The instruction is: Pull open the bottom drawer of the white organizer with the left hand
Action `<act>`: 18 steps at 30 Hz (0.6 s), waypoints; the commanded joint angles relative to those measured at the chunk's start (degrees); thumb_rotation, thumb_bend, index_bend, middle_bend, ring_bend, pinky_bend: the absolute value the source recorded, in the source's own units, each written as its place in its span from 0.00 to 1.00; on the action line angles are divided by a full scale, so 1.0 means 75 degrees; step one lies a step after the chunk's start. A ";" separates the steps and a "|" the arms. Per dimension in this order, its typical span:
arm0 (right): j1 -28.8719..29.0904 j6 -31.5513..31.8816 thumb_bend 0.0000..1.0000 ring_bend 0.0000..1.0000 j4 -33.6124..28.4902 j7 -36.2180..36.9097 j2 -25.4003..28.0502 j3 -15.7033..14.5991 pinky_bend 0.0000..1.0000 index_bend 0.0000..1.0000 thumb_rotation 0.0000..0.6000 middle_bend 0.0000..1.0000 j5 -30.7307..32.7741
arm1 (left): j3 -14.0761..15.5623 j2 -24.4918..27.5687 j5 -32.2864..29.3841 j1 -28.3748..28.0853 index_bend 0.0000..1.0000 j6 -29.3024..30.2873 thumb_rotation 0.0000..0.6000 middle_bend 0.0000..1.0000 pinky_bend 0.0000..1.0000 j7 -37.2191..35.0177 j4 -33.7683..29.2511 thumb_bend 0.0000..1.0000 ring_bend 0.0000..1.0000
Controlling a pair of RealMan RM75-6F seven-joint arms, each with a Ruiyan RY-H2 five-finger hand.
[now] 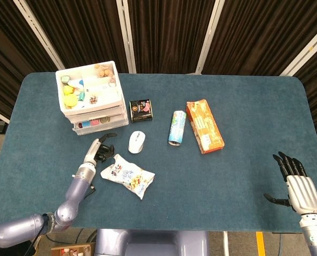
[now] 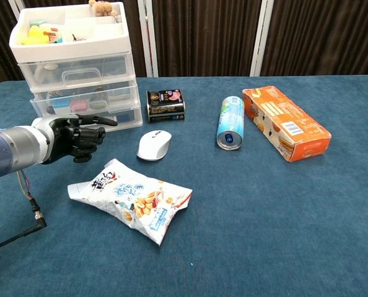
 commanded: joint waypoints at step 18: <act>-0.0010 0.0010 0.13 0.00 -0.0019 -0.0038 -0.0015 -0.0019 0.05 0.00 1.00 0.00 -0.0009 | 0.1222 0.0711 0.2745 -0.0053 0.14 0.2699 1.00 1.00 0.89 0.4241 -0.0863 0.67 0.91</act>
